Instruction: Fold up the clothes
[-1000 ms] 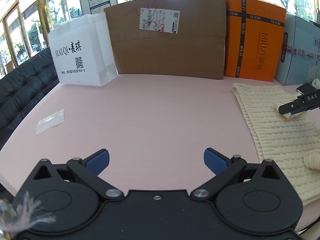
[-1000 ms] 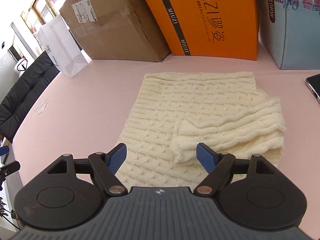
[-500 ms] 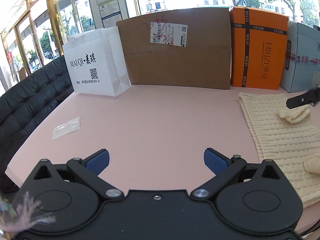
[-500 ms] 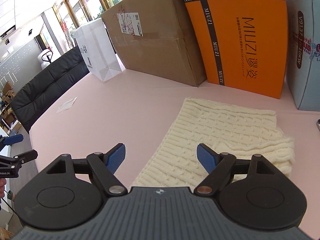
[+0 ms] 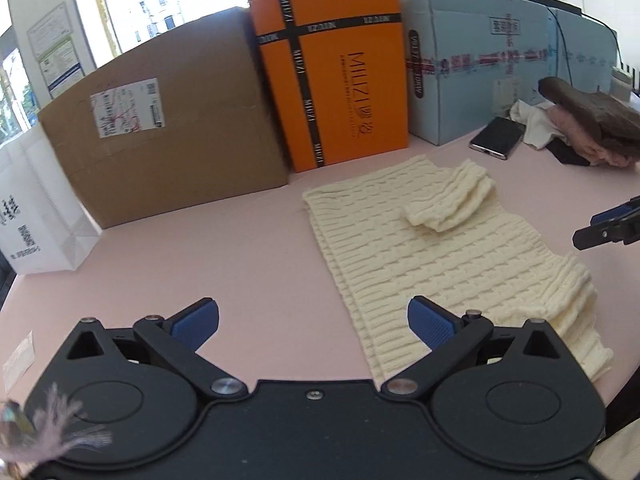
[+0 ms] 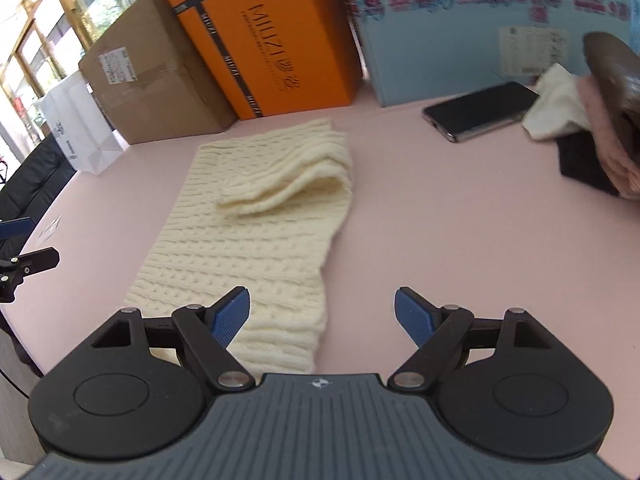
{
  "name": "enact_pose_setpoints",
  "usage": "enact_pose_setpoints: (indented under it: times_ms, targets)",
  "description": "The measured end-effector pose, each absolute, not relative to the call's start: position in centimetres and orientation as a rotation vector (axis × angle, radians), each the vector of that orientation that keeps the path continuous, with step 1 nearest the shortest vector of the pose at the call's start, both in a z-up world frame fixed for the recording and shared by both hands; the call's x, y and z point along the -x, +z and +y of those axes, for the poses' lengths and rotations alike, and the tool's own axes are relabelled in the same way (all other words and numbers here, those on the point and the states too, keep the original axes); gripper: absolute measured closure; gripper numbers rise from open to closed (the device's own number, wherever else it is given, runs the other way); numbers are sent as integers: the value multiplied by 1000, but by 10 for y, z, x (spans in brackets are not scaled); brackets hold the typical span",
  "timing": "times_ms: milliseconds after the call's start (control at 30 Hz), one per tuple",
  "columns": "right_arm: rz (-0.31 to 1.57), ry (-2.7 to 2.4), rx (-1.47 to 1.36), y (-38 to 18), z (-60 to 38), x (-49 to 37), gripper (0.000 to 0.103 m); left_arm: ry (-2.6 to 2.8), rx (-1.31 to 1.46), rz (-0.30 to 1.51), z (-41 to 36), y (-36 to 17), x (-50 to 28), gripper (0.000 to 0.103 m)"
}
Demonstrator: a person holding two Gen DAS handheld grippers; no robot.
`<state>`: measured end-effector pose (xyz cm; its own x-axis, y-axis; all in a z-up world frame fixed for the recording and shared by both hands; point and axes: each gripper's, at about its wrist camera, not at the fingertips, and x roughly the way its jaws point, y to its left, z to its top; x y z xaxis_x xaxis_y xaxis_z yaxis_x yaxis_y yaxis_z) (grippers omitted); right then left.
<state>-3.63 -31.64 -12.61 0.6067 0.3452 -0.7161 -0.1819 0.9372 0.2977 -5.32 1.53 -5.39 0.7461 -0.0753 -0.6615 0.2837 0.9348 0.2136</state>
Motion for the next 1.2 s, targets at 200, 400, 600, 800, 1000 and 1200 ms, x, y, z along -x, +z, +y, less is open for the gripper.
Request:
enact_pose_setpoints:
  times_ms: [200, 400, 600, 800, 1000, 1200]
  targets:
    - [908, 245, -264, -135, -349, 59, 25, -292, -411, 708, -12, -56, 41, 0]
    - [913, 249, -177, -137, -352, 71, 25, -370, -467, 715, -37, -60, 27, 0]
    - [949, 326, -48, -143, -347, 74, 25, -409, -496, 752, -49, -71, 20, 0]
    - [966, 431, 40, -143, -332, 68, 25, -404, -502, 781, -47, -75, 16, 0]
    - [1002, 548, 171, -143, -311, 65, 25, -374, -495, 800, -35, -77, 14, 0]
    - [1041, 543, 234, -148, -304, 70, 25, -401, -465, 805, -29, -82, 15, 0]
